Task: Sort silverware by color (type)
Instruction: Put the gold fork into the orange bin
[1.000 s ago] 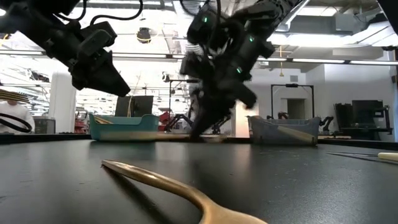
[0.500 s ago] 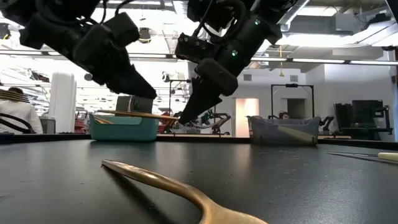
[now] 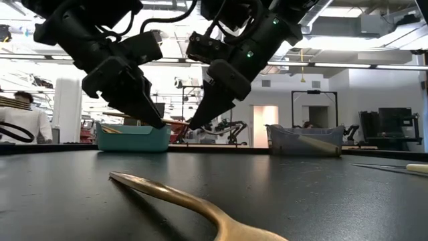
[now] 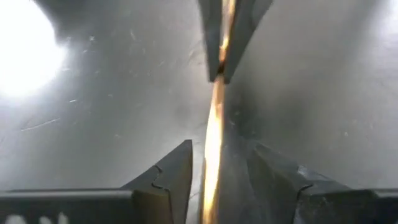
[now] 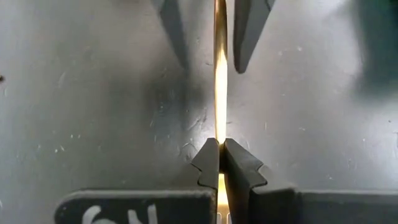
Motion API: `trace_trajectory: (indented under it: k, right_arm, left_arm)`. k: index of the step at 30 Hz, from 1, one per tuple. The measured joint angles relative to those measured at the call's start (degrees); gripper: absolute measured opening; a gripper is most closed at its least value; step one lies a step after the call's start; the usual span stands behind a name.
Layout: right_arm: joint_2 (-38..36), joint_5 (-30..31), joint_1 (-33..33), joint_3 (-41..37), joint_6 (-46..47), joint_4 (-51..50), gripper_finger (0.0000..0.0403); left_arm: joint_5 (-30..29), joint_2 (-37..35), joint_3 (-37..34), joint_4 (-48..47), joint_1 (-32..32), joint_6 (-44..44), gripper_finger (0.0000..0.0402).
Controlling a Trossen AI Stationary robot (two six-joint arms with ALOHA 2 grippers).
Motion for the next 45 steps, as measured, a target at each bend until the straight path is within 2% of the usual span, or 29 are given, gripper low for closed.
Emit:
trace_trajectory:
  k: [2,7,10,12,15,20,23,26,29,31,35,37,39,42,45]
  right_arm:
    - [-0.04,0.18,0.04,0.01,0.84,0.05,0.0031]
    - [-0.04,0.35,0.05,0.02,0.84,0.17,0.0044]
    - [-0.07,1.75,-0.01,0.04,0.79,0.84,0.0065]
    - [-0.72,4.56,-0.22,0.13,0.62,0.80,0.0082]
    - [-2.66,12.78,-0.30,0.13,-0.25,0.57,0.0108]
    - [-7.20,24.33,-0.87,0.13,-0.28,1.28,0.0140]
    - [-9.65,25.80,-1.67,0.13,-0.28,1.29,0.0149]
    - [-10.75,25.66,-2.01,0.13,-0.30,0.75,0.0151]
    - [-10.65,25.16,-2.18,0.11,-0.29,1.50,0.0151]
    - [-10.48,22.49,-2.24,0.07,0.79,2.44,0.0151]
    - [-8.71,7.07,-1.85,-0.05,5.95,9.06,0.0152]
    - [-8.30,1.65,-1.35,-1.55,8.35,13.15,0.0152]
    - [-6.83,-1.76,-0.60,-2.14,11.08,22.10,0.0152]
    - [-6.22,-4.33,-0.35,-4.17,15.65,31.91,0.0152]
    - [-4.42,-4.17,-0.54,-5.16,20.97,41.12,0.0152]
  left_arm:
    - [-0.99,-0.02,0.92,-1.88,0.00,-0.10,0.0111]
    - [-0.27,-0.04,2.14,-3.86,0.07,-0.98,0.0018]
    - [-2.90,-0.40,3.31,-7.31,-0.32,-7.13,0.0016]
    - [-7.43,-1.31,4.47,-12.70,-1.65,-12.60,0.0016]
    - [-15.88,-3.95,6.02,-24.29,-5.60,-23.61,0.0014]
    - [-27.88,-10.84,7.40,-37.65,-16.07,-46.97,0.0014]
    - [-31.94,-13.73,7.42,-41.09,-23.33,-58.38,0.0013]
    - [-32.30,-14.37,7.42,-43.64,-30.92,-63.54,0.0013]
    - [-32.26,-14.20,7.38,-47.39,-38.38,-68.76,0.0013]
    - [-35.73,-13.78,7.32,-49.03,-42.86,-74.39,0.0013]
    - [-49.38,-13.50,6.05,-51.58,-48.90,-83.00,0.0013]
    - [-55.32,-12.53,5.10,-52.07,-49.53,-83.81,0.0012]
    - [-58.92,-11.41,4.20,-51.39,-48.73,-82.99,0.0012]
    - [-59.52,-9.06,3.18,-51.37,-45.63,-79.97,0.0012]
    - [-59.25,-6.79,3.01,-51.38,-42.60,-75.87,0.0012]
